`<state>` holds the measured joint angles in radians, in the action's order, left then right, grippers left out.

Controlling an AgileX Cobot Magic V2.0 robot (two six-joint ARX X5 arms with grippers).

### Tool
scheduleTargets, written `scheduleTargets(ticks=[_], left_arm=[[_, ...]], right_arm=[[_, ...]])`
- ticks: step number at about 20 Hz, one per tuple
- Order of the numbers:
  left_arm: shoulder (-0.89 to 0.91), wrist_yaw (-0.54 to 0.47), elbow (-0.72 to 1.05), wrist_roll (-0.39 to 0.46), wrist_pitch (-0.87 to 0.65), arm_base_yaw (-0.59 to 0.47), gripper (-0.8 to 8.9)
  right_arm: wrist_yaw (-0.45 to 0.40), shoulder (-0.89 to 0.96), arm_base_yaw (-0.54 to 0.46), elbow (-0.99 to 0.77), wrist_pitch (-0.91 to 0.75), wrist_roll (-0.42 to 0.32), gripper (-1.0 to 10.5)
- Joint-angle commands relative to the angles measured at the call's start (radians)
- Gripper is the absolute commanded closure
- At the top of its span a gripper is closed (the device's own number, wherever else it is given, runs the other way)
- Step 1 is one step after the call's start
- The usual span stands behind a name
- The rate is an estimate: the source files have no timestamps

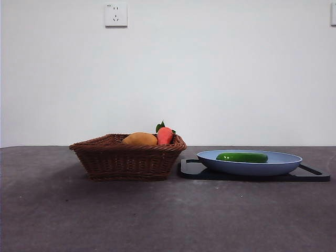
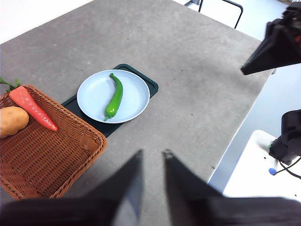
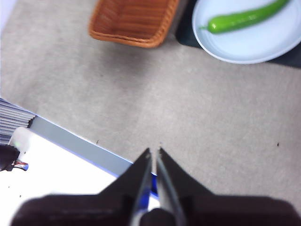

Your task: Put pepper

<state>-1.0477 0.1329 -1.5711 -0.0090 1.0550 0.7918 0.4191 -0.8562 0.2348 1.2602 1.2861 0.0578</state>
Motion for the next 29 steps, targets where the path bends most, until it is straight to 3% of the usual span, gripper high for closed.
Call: scheduleTargets(ticks=[1, 3, 15, 18, 21, 24, 27, 29], left_arm=[[-0.008, -0.003, -0.016, 0.014, -0.005, 0.005, 8.06], [-0.008, -0.003, -0.016, 0.013, -0.006, 0.005, 8.06], [-0.008, -0.001, -0.016, 0.013, -0.006, 0.005, 8.06], [0.000, -0.065, -0.016, 0.085, -0.046, -0.019, 8.06], [0.043, -0.076, -0.010, 0.161, -0.174, -0.152, 8.06], [0.143, -0.044, 0.064, 0.174, -0.330, -0.322, 8.06], [0.328, -0.032, 0.285, 0.187, -0.564, -0.500, 8.06], [0.446, -0.080, 0.456, 0.215, -0.718, -0.594, 8.05]], right_arm=[[0.000, 0.005, 0.003, 0.018, -0.007, -0.012, 9.4], [0.000, 0.008, 0.003, 0.018, -0.006, 0.022, 9.4], [-0.006, 0.005, 0.002, 0.018, -0.006, 0.023, 9.4], [-0.006, 0.004, 0.002, 0.018, -0.006, 0.023, 9.4], [-0.006, 0.005, 0.002, 0.018, -0.006, 0.023, 9.4], [-0.006, 0.005, 0.002, 0.018, -0.006, 0.023, 9.4], [-0.005, 0.004, 0.002, 0.018, -0.006, 0.023, 9.4], [-0.005, 0.004, 0.002, 0.018, -0.006, 0.023, 9.4]])
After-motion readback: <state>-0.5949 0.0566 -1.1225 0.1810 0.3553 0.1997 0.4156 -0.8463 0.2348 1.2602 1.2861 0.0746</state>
